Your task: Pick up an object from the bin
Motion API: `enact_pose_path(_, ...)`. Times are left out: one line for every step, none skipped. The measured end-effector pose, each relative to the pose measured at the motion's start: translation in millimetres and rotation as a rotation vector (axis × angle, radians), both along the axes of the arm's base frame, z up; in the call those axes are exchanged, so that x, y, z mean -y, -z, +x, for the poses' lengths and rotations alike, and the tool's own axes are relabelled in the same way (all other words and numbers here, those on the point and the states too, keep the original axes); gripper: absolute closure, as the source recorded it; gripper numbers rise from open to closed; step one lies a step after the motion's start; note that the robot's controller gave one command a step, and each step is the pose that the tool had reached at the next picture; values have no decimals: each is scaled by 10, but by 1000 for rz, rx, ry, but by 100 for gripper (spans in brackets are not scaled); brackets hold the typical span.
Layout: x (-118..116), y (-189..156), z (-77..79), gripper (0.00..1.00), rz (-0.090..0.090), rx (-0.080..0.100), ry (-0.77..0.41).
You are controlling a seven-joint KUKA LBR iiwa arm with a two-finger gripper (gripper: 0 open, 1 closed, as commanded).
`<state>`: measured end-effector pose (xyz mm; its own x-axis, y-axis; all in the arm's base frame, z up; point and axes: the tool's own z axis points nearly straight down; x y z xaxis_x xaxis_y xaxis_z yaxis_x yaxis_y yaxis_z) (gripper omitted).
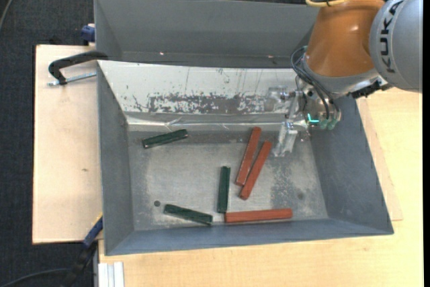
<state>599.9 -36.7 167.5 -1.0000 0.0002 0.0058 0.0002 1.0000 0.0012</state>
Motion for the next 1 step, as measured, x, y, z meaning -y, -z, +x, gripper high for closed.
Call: enact_pose_path(-332, 987, -81, 0, 4, 3, -638)
